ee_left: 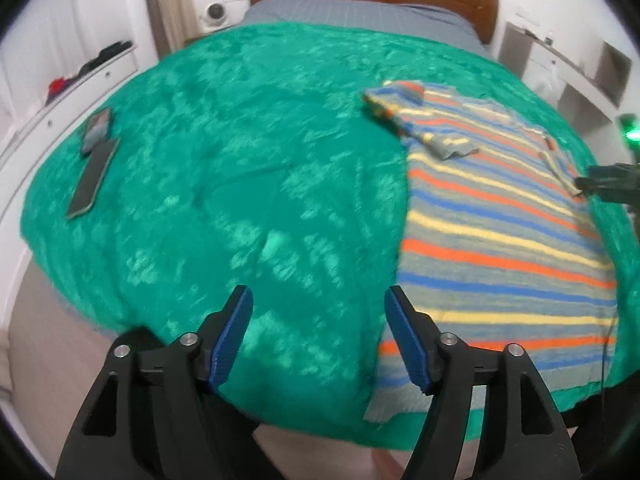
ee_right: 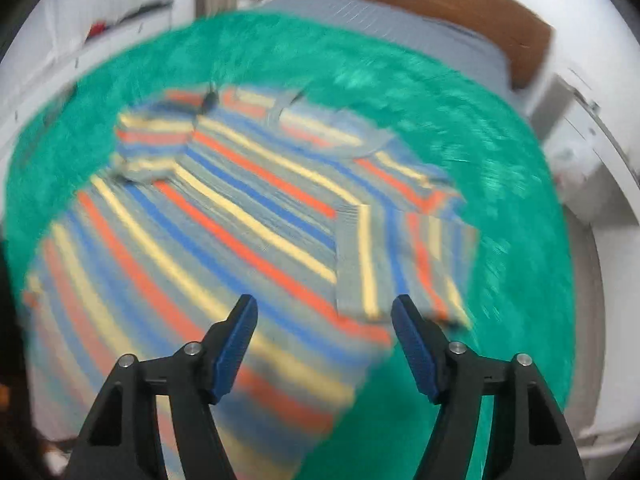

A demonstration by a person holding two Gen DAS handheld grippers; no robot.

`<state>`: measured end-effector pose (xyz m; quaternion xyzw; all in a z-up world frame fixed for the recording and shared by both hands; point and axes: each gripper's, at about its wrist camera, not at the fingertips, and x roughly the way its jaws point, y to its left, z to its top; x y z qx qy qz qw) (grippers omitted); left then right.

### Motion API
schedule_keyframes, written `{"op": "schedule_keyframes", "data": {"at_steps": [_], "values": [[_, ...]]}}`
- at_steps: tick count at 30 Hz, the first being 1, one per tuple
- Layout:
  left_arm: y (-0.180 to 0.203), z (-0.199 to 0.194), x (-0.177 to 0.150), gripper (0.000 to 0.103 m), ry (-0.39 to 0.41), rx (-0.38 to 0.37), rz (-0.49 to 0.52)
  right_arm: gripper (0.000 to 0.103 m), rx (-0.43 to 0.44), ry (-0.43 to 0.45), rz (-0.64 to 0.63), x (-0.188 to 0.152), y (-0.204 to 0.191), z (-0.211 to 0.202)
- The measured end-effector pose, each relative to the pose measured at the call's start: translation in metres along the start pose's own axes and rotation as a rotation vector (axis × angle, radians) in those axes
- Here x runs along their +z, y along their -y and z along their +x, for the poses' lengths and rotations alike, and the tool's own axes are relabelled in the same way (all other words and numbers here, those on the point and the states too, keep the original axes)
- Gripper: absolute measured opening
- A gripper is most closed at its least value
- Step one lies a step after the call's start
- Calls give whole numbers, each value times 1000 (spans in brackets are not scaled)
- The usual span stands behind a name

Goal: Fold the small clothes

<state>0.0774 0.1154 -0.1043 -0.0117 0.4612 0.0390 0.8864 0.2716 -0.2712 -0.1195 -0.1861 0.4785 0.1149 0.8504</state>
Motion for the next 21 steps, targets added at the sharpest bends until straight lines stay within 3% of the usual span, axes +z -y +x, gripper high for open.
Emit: {"op": "schedule_keyframes", "data": {"at_steps": [2,3,4,6,10,13,15,21], "values": [[-10,1,-3,73,-16,25,-3,57,-30,-45,-26,-1,2,31],[-17,1,-5,73,-27,41,-5,47,-55,-80,-11,-2,9,49],[-22,2,-7,73,-36,54,-9,30,-59,-96,25,-5,17,58],[-29,3,-9,73,-53,69,-17,4,-43,-83,169,-14,49,53],[-30,7,-6,73,-71,68,-12,4,-86,27,412,-53,129,-2],[-16,6,2,73,-58,57,9,4,-134,78,667,-111,202,-45],[-2,3,7,73,-46,33,20,4,-152,62,797,-153,238,-57],[33,-8,17,73,-32,-4,74,2,-135,-16,954,-213,255,-48]]}}
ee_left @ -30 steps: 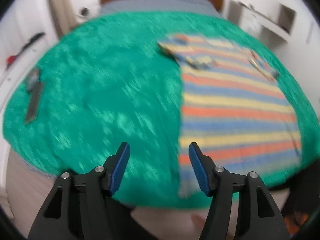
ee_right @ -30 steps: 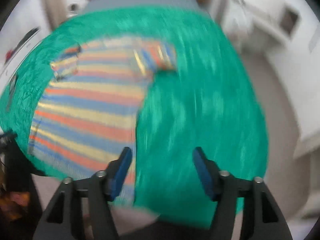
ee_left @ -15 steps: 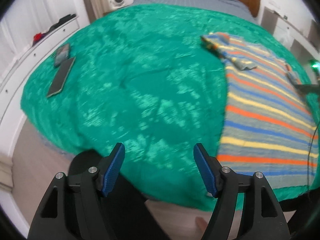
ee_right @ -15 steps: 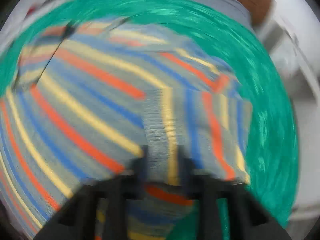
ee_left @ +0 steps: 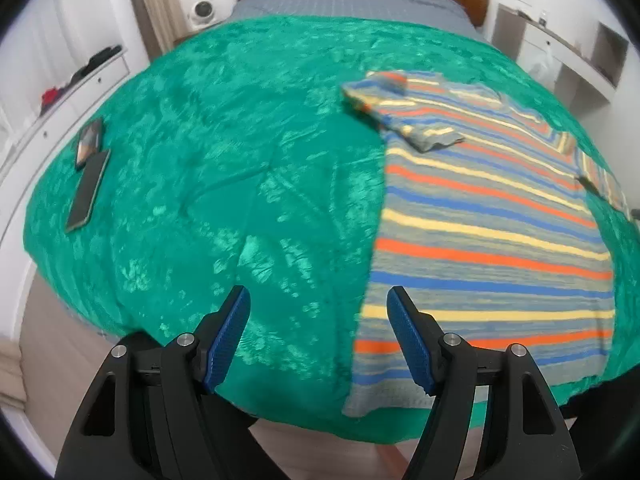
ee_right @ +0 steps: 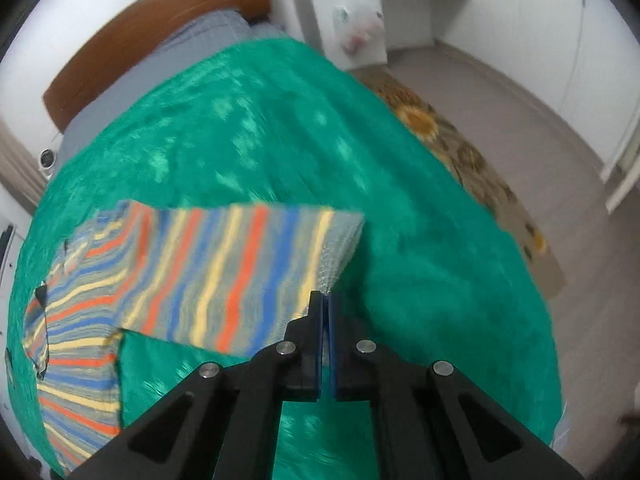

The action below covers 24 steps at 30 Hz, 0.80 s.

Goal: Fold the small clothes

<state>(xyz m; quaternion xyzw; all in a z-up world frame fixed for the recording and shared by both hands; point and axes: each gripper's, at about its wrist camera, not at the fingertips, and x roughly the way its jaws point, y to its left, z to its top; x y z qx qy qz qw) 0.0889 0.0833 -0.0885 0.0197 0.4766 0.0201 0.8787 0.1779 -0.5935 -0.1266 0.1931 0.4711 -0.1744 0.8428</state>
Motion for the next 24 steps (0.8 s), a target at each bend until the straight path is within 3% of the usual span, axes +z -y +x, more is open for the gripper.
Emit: {"op": "schedule_keyframes", "data": {"at_steps": [1,4,8,11,12,14,15,16,21,24], "values": [[2,-3,0,73,5,1,9,2,-9,-17,22,-6,3,6],[5,-9,0,73,10,17,42,2,84,-34,96,-16,17,15],[0,-7,4,80,4,29,63,2,75,-40,93,-23,21,17],[1,-6,27,80,19,23,95,2,56,-12,30,-25,12,9],[4,-8,38,80,42,19,110,7,43,-5,19,-26,11,6],[10,-10,59,80,80,12,145,28,-17,-2,3,-29,12,2],[17,-10,72,80,106,4,177,44,-40,4,-10,-32,13,-2],[27,-8,83,80,134,-6,220,48,-52,30,-18,-38,12,-12],[104,29,117,79,185,-92,578,53,38,92,-58,-68,-5,-47],[139,78,123,73,131,-92,732,54,107,79,-100,-97,-27,-53]]}}
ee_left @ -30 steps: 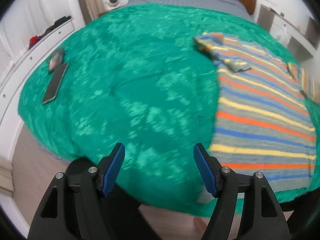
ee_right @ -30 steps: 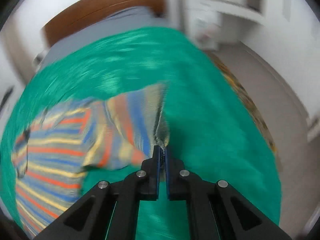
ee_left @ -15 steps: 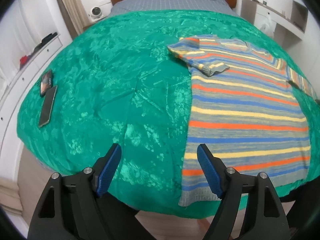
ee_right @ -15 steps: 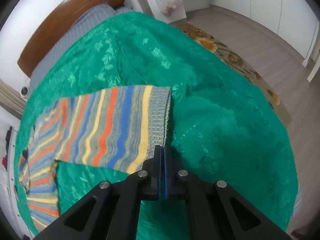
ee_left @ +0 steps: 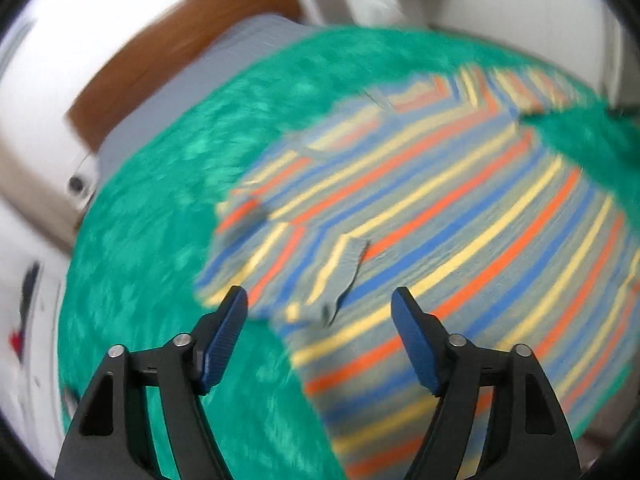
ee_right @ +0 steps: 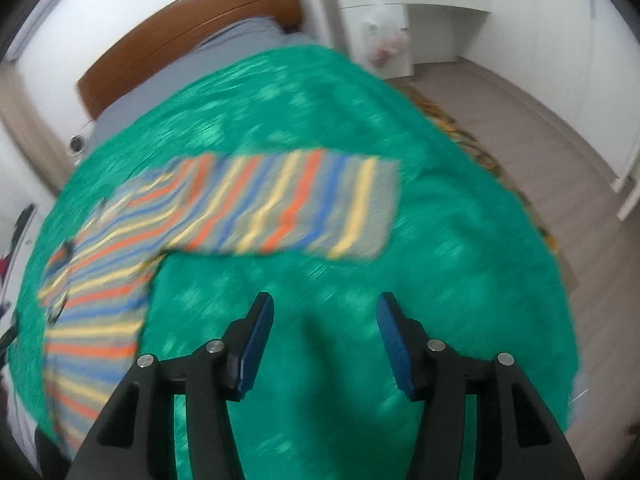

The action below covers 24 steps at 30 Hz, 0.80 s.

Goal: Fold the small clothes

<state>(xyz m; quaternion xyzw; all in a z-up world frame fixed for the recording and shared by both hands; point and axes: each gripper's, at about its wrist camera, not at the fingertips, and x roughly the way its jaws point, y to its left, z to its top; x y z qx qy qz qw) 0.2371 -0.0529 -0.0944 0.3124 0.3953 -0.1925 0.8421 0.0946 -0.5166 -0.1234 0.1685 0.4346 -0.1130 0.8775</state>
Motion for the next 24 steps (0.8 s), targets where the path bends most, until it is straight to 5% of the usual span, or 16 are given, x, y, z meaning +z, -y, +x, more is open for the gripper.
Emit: {"op": "schedule_keyframes", "data": {"at_steps": [5,7,8,11,14,18,21,24], "values": [[-3,72,-4,66,-157,-65,14,54,35,-42,-56,-41,-28,7],[-13,81,-9,45,-165,-120,-54,54,28,-50,-79,-54,-31,10],[-21,81,-9,5,-173,-150,-107,54,20,-51,-93,-59,-33,11],[-60,64,-11,2,-114,-175,-320,54,-2,-34,-122,-69,-34,15],[-129,39,-34,1,-32,-150,-641,56,-3,-32,-114,-71,-32,17],[-215,34,-98,0,-95,111,-998,58,8,-21,-69,-67,-28,23],[-245,48,-138,0,-200,247,-1105,61,4,-13,-63,-68,-29,25],[-249,62,-159,0,-258,254,-1145,65,-3,-14,-67,-69,-32,28]]}}
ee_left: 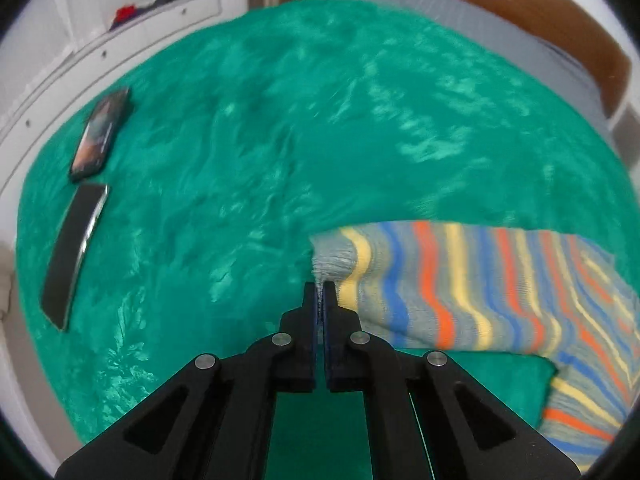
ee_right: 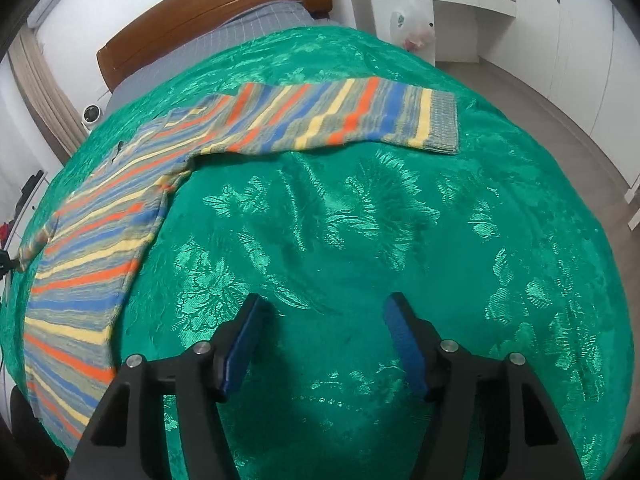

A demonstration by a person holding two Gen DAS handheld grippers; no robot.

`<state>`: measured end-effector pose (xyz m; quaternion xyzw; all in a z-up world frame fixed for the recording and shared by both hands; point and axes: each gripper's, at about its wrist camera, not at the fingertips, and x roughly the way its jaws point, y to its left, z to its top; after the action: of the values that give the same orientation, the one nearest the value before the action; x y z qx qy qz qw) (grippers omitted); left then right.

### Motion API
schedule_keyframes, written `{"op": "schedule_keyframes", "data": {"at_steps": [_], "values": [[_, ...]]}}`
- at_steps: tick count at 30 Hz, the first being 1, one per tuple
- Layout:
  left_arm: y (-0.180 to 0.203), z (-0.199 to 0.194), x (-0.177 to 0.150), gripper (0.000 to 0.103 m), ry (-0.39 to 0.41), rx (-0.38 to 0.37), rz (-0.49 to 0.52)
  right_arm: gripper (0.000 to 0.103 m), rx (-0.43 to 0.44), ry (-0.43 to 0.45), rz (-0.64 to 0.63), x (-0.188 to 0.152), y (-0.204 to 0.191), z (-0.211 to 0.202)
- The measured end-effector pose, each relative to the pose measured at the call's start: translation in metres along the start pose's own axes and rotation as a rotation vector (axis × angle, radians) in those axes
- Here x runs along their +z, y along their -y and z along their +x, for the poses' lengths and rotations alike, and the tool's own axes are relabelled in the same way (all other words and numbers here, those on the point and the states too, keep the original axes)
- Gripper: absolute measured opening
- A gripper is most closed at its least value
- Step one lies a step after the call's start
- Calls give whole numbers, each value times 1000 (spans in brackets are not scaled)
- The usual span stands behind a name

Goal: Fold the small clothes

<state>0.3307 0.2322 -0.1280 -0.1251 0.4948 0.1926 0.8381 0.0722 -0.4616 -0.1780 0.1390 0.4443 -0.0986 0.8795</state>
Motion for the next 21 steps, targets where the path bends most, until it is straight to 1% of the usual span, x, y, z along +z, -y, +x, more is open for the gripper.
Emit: {"op": "schedule_keyframes", "data": {"at_steps": [3,6,8,10,12,13,14,15,17,18,19,21], "values": [[-11,17,-5,0,-32,12,-42,67,-5,0,0,1,-1,4],[-13,24,-6,0,-37,17,-66,68,-7,1,0,1,-1,6],[-9,28,-8,0,-37,23,-61,69,-7,1,-1,1,-2,7],[-6,29,-6,0,-29,19,-20,71,-8,3,-2,1,-2,8],[-4,20,-9,12,-5,2,23,73,-9,6,-4,2,-3,10],[-7,11,-12,18,12,-2,27,75,-10,7,-7,2,-5,10],[-11,2,-16,43,26,-17,29,75,-16,9,-13,2,-7,9],[-16,-12,-26,67,54,-51,34,75,-24,15,-18,2,-9,7],[-26,-39,-51,82,127,-107,60,75,-22,38,-12,1,-11,-2],[-29,-50,-67,86,145,-131,90,75,-11,51,-6,0,-12,-6],[-29,-54,-81,86,145,-153,114,76,-3,64,-3,-1,-13,-9],[-30,-54,-109,88,126,-188,163,79,-17,91,-12,0,-16,-12]]}}
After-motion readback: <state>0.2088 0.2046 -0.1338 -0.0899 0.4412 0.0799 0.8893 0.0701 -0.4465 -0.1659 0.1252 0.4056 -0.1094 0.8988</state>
